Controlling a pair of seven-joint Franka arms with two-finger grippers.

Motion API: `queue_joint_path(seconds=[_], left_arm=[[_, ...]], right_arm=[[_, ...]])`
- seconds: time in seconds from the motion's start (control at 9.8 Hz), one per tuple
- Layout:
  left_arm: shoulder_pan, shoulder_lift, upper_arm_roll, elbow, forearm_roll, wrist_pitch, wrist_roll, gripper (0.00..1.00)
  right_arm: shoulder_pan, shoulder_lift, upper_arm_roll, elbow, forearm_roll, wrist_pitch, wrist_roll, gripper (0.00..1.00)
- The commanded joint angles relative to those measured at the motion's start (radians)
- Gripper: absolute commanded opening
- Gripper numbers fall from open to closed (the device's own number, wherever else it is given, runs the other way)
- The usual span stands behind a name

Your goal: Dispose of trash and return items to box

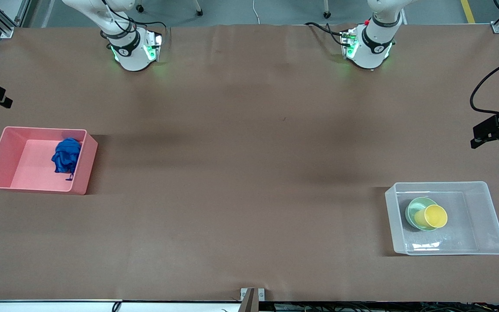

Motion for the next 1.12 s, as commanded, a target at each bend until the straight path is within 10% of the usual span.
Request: queue_joint_path(seconds=[0.0, 0.2, 0.82, 1.02], left_arm=[[0.005, -0.021, -0.024, -0.01, -0.015, -0.045, -0.061, 1.0], [-0.022, -0.053, -0.026, -0.022, -0.017, -0.096, -0.117, 1.0], [-0.411, -0.161, 0.377, -0.12, -0.072, -0.122, -0.134, 1.0], [-0.419, -0.166, 0.381, -0.13, -0.075, -0.122, -0.132, 1.0]], right_arm=[[-0.018, -0.014, 0.013, -0.016, 0.006, 0.004, -0.009, 1.0], [-0.018, -0.014, 0.013, -0.016, 0.006, 0.004, -0.009, 1.0], [-0.018, -0.014, 0.013, -0.016, 0.006, 0.004, -0.009, 1.0], [-0.018, -0.014, 0.013, -0.016, 0.007, 0.004, -0.009, 1.0]])
